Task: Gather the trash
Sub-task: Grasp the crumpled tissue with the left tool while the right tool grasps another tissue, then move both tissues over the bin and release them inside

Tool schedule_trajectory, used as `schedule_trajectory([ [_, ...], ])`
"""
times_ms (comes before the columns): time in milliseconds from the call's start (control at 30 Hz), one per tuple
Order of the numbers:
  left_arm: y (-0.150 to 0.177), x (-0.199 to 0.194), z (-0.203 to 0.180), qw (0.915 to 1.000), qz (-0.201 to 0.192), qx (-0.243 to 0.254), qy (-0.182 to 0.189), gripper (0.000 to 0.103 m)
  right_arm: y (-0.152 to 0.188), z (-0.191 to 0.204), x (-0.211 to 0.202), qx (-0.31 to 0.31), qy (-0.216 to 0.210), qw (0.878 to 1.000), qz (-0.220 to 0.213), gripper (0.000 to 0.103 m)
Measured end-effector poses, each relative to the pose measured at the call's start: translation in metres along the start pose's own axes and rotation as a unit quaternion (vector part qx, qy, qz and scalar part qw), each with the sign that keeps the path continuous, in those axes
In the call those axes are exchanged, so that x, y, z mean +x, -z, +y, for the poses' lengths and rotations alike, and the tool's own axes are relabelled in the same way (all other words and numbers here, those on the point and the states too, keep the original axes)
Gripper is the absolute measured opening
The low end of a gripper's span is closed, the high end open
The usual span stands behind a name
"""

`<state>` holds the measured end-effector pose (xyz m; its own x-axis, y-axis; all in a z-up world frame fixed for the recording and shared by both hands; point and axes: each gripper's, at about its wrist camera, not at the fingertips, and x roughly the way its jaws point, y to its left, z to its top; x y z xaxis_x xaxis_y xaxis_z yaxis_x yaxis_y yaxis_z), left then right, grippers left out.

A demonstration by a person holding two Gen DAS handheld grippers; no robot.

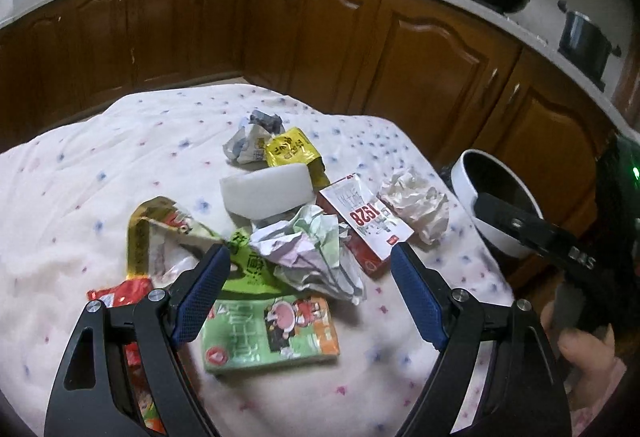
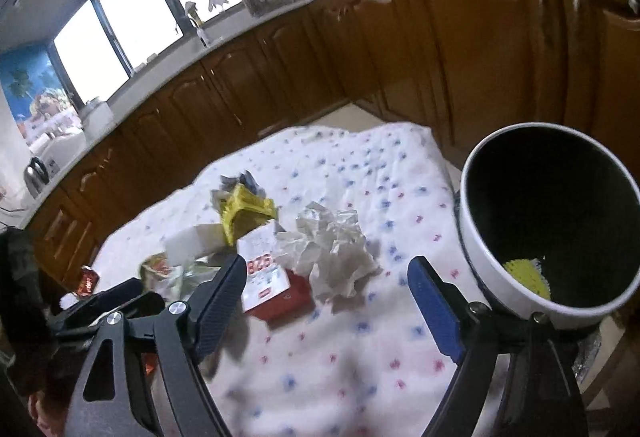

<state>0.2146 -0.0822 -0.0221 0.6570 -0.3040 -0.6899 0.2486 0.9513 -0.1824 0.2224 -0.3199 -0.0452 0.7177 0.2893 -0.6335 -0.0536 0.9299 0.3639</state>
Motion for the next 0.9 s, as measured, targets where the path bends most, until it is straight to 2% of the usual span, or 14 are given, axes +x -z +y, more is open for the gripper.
schedule_trajectory([
  [33,-0.001,0.004,-0.001,1.0,0.003,0.004,-0.002,0.079,-0.001,0.0,0.006,0.0,-0.002,1.0,0.006,0.083],
  [100,0.0,0.014,-0.003,0.9998,0.017,0.01,-0.007,0.063,-0.001,0.001,0.018,-0.004,-0.003,1.0,0.012,0.078],
  [133,0.0,0.018,-0.002,0.9997,0.023,0.01,-0.007,0.049,-0.001,0.003,0.022,-0.01,0.0,1.0,0.015,0.069],
  [167,0.002,0.023,-0.001,0.9994,0.034,0.006,-0.004,0.034,-0.001,0.004,0.027,-0.015,0.002,1.0,0.018,0.055],
  [200,0.003,0.028,0.002,0.999,0.044,-0.001,0.004,0.029,-0.001,0.003,0.03,-0.017,0.004,1.0,0.022,0.046],
  [233,0.004,0.03,0.004,0.9987,0.05,-0.007,0.011,0.025,0.0,0.003,0.034,-0.018,0.005,0.999,0.03,0.026],
  [267,0.005,0.03,0.005,0.9985,0.051,-0.01,0.016,0.022,0.0,0.002,0.036,-0.018,0.002,0.999,0.034,0.017],
  [367,0.008,0.022,0.006,0.9989,0.04,-0.011,0.023,0.019,0.003,0.005,0.021,-0.027,0.009,1.0,0.013,0.016],
  [700,0.003,-0.03,-0.001,0.9969,-0.018,-0.02,0.074,0.018,0.009,0.002,-0.048,-0.016,-0.014,0.999,-0.038,0.015],
  [900,-0.002,-0.045,-0.016,0.9953,-0.033,-0.009,0.091,0.018,0.01,-0.006,-0.079,-0.015,0.001,0.998,-0.06,0.015],
])
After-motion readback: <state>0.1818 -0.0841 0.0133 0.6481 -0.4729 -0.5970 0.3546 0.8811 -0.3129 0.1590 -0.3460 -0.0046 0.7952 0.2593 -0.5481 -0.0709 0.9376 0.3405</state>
